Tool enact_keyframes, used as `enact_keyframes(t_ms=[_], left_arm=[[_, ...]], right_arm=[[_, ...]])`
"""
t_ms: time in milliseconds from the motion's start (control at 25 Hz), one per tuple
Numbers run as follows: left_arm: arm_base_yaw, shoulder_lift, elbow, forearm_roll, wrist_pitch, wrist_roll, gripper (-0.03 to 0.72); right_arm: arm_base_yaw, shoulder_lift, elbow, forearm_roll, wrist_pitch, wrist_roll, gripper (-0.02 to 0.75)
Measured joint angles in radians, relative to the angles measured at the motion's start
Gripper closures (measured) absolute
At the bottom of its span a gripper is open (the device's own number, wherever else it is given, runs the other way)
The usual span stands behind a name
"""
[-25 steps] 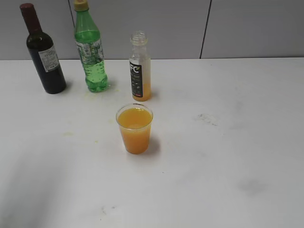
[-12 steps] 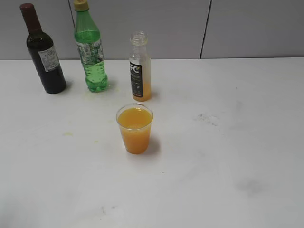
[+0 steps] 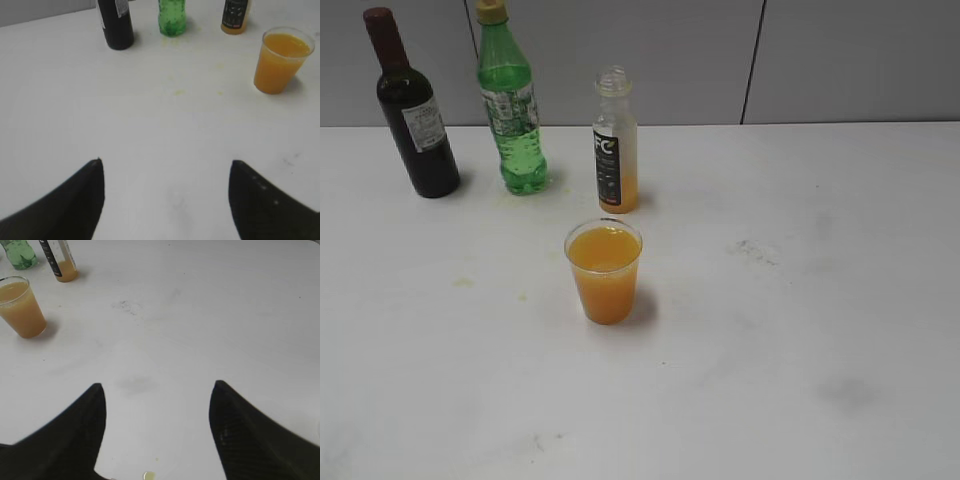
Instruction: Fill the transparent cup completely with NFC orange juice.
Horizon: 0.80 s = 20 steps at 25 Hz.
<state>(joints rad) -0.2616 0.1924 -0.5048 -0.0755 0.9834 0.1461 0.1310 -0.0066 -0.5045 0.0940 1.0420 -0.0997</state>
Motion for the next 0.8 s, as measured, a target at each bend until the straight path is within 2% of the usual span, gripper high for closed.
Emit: enact_keyframes(t_ms=[280, 560, 800], left_arm=[[0.000, -0.062, 0.013, 0.000, 0.103, 0.000, 0.094], [0.000, -0.184, 0.019, 0.000, 0.110, 0.000, 0.094], [0.000, -0.198, 0.019, 0.000, 0.115, 0.000, 0.094]], right_arm=[[0.000, 0.000, 0.000, 0.000, 0.000, 0.000, 0.237], [0.000, 0.000, 0.000, 0.000, 0.001, 0.000, 0.237], [0.000, 0.000, 0.000, 0.001, 0.000, 0.000, 0.237]])
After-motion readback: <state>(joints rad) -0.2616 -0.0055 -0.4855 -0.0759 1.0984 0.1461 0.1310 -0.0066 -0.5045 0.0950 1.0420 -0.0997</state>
